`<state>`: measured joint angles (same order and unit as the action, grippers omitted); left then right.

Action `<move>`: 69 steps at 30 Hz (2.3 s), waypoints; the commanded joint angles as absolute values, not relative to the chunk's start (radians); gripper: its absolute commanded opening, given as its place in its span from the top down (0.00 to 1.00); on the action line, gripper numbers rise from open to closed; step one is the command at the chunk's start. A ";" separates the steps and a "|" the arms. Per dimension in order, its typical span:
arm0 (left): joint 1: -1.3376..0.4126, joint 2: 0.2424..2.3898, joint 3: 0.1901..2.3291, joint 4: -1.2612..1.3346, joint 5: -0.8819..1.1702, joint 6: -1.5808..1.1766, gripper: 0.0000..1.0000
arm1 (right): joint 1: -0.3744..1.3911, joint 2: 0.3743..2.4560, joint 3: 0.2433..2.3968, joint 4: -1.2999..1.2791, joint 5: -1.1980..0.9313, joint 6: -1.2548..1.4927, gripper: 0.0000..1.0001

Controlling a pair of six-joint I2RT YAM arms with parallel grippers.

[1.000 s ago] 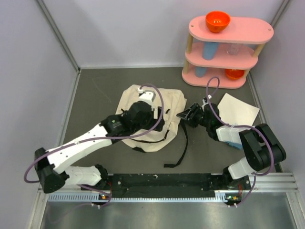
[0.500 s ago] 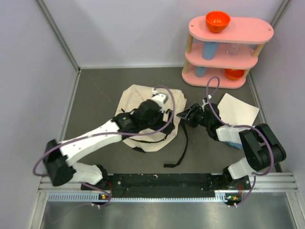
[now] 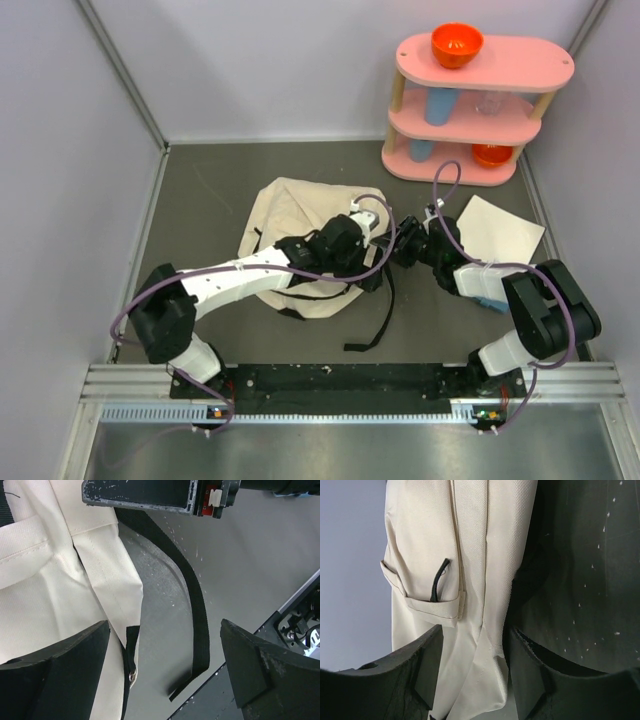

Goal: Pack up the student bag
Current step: Zip the student bag at the center of the board.

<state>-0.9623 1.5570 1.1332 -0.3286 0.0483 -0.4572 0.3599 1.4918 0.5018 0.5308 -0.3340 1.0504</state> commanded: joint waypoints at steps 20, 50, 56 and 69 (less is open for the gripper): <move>-0.969 1.585 1.023 -0.219 0.034 -0.492 0.70 | 0.367 1.454 0.511 0.558 -0.341 1.057 0.46; -0.974 1.190 0.756 -0.236 0.074 -0.554 1.00 | 0.327 1.580 0.601 0.609 -0.357 1.091 1.00; -0.974 1.092 0.675 -0.268 0.023 -0.588 1.00 | 0.285 1.612 0.649 0.551 -0.380 1.051 1.00; -0.974 0.899 0.609 -0.381 -0.167 -0.580 1.00 | 0.262 1.652 0.706 0.555 -0.492 1.035 0.78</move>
<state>-0.9699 0.9230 0.6132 -0.3286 -0.1036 -0.5816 0.2901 1.6642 0.6579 0.4686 -0.4870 1.0611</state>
